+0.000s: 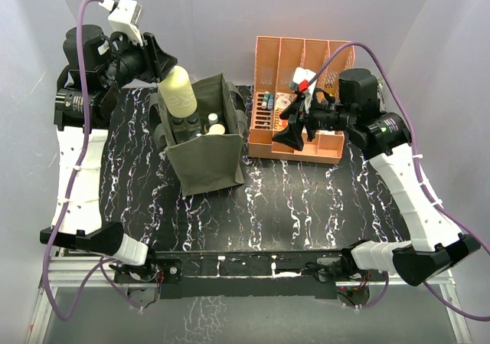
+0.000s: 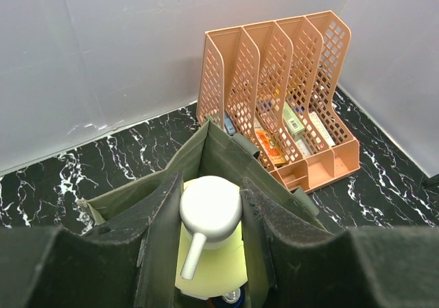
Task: Place the personal care products into the canvas bag
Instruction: Place the care product in the canvas bag.
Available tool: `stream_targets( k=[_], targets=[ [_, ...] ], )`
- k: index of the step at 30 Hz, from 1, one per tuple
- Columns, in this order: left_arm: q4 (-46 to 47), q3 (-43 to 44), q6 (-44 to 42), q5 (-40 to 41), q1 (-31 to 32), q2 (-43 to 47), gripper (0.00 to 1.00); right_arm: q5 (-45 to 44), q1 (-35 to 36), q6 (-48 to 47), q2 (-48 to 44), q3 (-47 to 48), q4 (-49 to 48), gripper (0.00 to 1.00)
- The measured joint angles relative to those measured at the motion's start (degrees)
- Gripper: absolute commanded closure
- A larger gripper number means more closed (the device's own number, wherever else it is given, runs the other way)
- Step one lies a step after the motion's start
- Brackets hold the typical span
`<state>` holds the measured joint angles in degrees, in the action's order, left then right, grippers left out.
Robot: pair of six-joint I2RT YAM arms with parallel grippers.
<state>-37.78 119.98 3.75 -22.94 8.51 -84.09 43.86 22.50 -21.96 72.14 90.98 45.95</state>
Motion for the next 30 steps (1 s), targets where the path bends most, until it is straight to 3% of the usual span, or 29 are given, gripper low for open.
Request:
stream_targets(
  k=[18,30],
  targets=[
    [1.4,-0.1,-1.3,-3.7,-0.3,0.0,1.00,3.7,2.7,-0.7,0.4,3.8,-1.2,0.32],
    [2.2,-2.8,-2.2,-10.3,-0.4,0.0,1.00,2.9,14.8,-1.6,9.0,9.8,-2.8,0.33]
  ],
)
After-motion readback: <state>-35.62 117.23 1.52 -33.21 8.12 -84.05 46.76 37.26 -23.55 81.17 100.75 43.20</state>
